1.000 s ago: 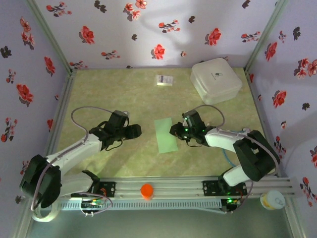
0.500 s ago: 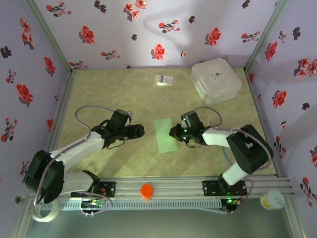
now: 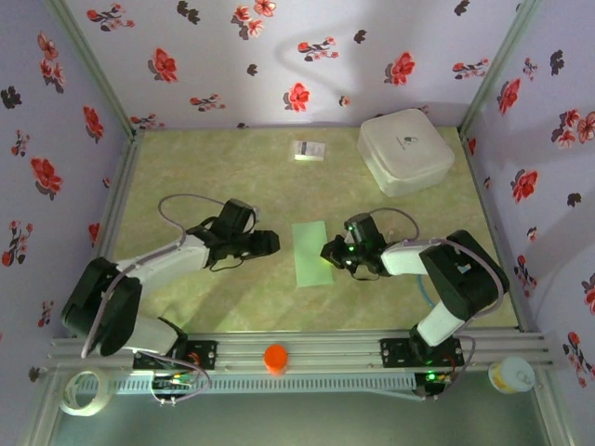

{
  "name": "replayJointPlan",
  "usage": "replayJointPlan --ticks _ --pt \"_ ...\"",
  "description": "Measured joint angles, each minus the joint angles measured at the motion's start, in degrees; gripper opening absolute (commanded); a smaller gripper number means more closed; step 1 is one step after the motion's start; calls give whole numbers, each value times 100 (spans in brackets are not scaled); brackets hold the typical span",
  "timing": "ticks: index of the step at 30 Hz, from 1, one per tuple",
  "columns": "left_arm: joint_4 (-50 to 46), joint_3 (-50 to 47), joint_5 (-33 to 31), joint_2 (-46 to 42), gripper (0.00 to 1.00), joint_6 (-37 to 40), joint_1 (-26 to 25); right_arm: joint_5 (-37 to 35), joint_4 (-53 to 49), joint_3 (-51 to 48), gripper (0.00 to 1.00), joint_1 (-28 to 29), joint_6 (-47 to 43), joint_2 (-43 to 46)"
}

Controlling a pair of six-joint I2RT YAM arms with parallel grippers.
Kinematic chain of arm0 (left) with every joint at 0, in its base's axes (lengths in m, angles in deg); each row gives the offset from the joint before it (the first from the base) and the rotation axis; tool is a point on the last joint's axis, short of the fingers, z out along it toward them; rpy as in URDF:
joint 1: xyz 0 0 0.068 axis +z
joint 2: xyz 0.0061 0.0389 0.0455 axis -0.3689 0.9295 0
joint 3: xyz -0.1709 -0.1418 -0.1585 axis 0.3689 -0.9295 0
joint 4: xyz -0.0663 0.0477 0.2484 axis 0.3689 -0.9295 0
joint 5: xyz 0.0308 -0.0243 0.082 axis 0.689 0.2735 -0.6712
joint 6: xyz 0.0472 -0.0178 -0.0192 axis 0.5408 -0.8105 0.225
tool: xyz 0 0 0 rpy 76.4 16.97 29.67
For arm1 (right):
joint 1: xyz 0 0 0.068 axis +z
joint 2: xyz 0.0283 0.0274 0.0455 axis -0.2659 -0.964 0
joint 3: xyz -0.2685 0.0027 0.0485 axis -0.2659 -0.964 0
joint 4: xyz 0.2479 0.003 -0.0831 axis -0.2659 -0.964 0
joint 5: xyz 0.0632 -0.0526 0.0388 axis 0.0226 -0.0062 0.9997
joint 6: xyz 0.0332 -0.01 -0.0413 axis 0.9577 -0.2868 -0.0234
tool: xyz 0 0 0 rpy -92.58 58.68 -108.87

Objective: Fold a paper plane with a square sheet of paper (pick it up from the middle)
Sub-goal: Third fold the triangle at the center of the table.

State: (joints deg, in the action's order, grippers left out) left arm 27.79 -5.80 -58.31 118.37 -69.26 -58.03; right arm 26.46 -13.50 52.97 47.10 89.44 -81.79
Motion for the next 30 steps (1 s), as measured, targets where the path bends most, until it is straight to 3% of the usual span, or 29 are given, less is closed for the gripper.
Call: replayJointPlan --ticks 10,30 --pt "267 549 433 1049 41 -188 -337 17 146 -68 11 -9 249 -13" --pt "435 984 667 1915 37 -315 -417 31 48 -24 11 -9 208 -22"
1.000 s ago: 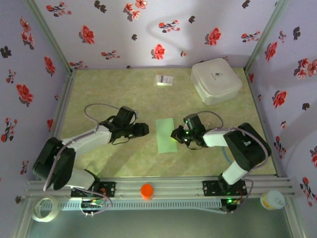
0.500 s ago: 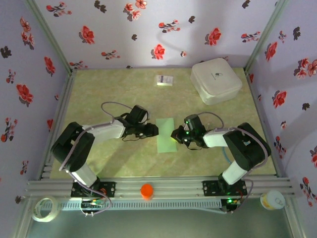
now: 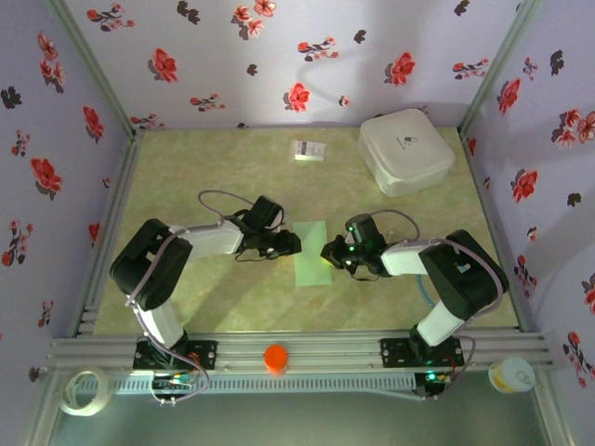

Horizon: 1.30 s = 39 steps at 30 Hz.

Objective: Fold a paper plane with a square sheet of paper (pick it up from the middle)
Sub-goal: Third fold the triangle at the center of the table.

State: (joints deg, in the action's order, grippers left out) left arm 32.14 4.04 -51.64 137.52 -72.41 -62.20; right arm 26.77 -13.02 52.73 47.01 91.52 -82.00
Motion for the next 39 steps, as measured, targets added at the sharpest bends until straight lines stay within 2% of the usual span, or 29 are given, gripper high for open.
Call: replayJointPlan --ticks 13,26,39 --pt "214 0 195 221 27 -129 -2 0 -66 31 11 0 -22 0" --pt "297 0 251 262 31 -170 0 0 -70 33 11 0 -22 0" --pt "612 -127 249 216 24 -310 0 -2 -85 39 12 0 -22 0"
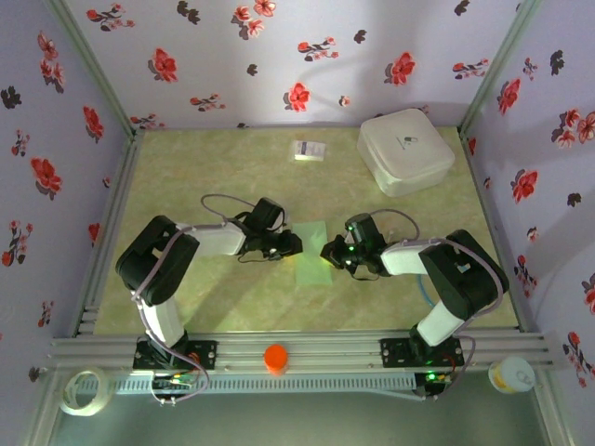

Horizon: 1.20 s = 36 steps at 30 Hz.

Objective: Fold a paper plane with a square sheet of paper (pick it up from the middle)
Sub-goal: Third fold the triangle at the center of the table.

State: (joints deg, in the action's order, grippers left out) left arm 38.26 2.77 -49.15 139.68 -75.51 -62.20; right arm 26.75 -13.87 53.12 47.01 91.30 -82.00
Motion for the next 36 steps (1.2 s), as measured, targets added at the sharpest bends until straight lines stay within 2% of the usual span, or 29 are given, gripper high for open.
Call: replayJointPlan --ticks 12,19,30,36 --pt "63 -59 -2 -138 8 -26 0 2 0 11 15 0 0 11" --pt "61 -92 0 -205 0 -28 0 4 48 -13 30 2 -26 114" --pt "-33 -350 -4 -573 0 -24 87 -26 28 -177 35 7 -264 743" --pt "-114 -501 -4 -728 0 -24 184 -317 -26 -177 36 284 -745 1338"
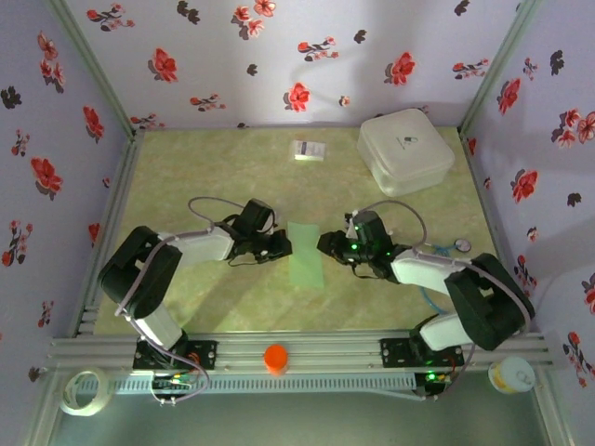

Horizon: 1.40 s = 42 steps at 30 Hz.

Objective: Fold a paper plane with a square sheet of paper (pick it up from the middle)
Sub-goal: Third fold the triangle at the center of the table.

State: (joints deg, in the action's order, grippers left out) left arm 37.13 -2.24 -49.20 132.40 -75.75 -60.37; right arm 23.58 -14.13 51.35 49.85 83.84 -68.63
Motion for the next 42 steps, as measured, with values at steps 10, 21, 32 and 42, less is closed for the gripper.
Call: replayJointPlan --ticks 10,21,32,42 --pt "4 -42 4 -55 0 -2 48 -1744 -415 -105 48 1679 -2031 905" --pt "7 -42 9 -120 0 -140 55 -3163 -535 -133 50 3344 -4286 352" --pt "72 -42 114 -142 0 -444 55 -5047 -199 160 54 4234 -5628 -789" --pt "72 -42 153 -142 0 -448 55 -5995 140 199 48 4323 -5969 -896"
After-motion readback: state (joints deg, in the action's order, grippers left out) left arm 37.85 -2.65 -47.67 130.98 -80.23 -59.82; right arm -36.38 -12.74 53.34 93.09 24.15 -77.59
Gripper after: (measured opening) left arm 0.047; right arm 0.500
